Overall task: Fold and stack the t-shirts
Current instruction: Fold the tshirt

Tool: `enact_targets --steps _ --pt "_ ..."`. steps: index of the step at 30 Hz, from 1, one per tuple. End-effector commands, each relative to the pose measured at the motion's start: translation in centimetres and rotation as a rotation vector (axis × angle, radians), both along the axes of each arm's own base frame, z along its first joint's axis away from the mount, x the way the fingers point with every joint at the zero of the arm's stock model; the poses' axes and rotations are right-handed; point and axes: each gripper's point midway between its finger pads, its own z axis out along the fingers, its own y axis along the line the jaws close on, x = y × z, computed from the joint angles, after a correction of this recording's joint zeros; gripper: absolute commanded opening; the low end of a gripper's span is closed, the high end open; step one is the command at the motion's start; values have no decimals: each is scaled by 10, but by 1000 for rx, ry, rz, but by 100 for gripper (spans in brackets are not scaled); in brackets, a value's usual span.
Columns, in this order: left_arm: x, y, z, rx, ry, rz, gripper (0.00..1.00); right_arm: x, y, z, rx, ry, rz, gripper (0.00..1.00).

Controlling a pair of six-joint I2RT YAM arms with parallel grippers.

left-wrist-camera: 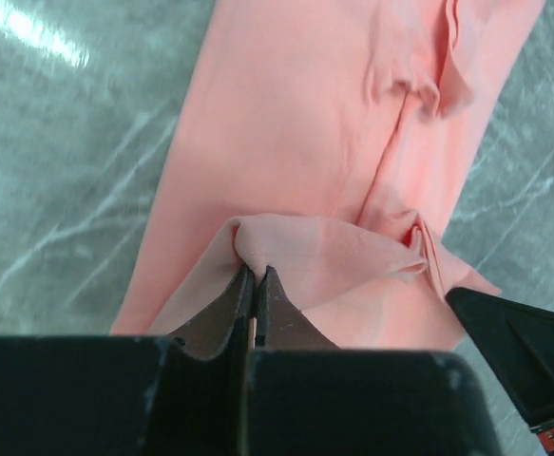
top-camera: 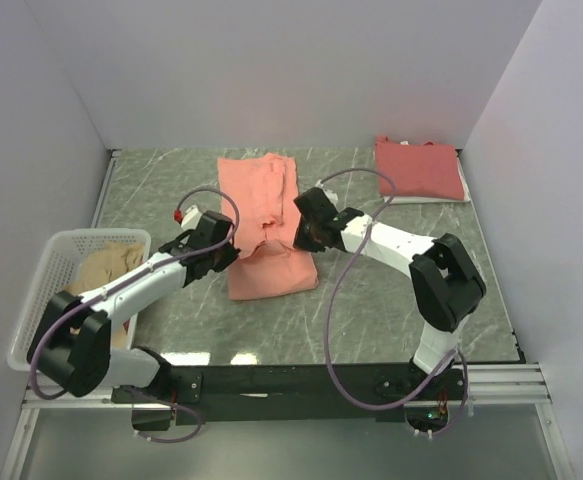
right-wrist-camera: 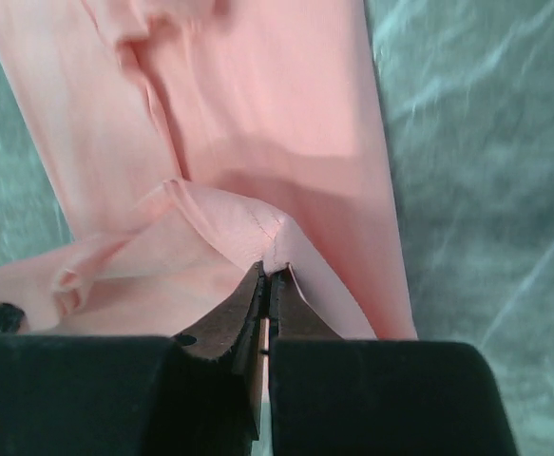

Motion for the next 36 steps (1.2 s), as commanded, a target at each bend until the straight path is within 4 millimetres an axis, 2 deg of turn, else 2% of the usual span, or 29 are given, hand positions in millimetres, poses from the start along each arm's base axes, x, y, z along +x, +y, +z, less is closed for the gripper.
enact_targets --steps 1,3,8,17,18,24,36 --pt "31 -4 18 -33 -62 -17 1 34 3 14 37 -60 -10 0" --pt "38 -5 11 -38 -42 -26 1 46 2 13 64 -62 -15 0" --pt "49 -6 -3 -35 -8 -40 1 61 3 8 93 -67 -7 0" --pt "63 -8 8 -43 -23 -39 1 73 -1 18 116 -94 -15 0" --pt "64 -8 10 -44 -25 -37 1 74 4 22 131 -93 0 0" --pt "74 -3 11 -39 -20 -27 1 85 -2 22 136 -91 -18 0" --pt "91 7 -1 -60 -8 -18 1 103 -4 6 150 -67 -8 0"
